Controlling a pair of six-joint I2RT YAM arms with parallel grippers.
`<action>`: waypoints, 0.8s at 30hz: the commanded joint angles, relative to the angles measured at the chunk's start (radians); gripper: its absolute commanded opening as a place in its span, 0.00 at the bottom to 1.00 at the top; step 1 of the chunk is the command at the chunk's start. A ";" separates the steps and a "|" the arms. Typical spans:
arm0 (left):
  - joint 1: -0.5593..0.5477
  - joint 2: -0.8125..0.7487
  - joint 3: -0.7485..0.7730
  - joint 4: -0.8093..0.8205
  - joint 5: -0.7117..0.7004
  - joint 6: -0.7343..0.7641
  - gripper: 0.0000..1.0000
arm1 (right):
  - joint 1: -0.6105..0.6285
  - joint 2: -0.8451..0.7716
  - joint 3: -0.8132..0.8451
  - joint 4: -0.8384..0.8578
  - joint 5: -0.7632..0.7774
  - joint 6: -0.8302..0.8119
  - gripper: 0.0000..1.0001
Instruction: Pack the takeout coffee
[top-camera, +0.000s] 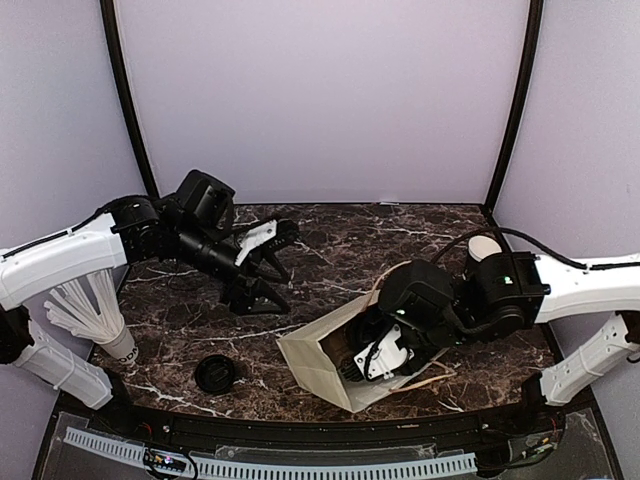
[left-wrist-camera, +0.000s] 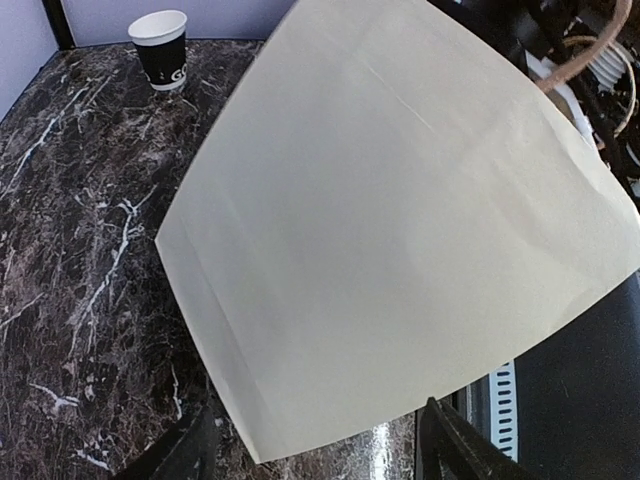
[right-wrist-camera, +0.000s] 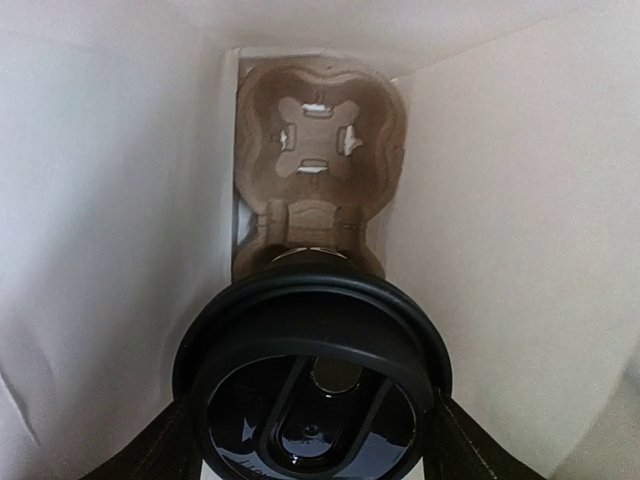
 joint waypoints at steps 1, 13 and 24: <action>0.113 -0.015 0.009 0.067 0.181 0.026 0.73 | 0.009 -0.057 -0.093 0.097 0.007 -0.078 0.05; 0.182 0.473 0.185 0.429 0.127 -0.330 0.70 | 0.006 -0.050 -0.090 0.144 -0.001 -0.085 0.06; 0.144 0.643 0.177 0.612 0.266 -0.494 0.69 | -0.008 -0.043 -0.043 0.089 -0.011 -0.051 0.06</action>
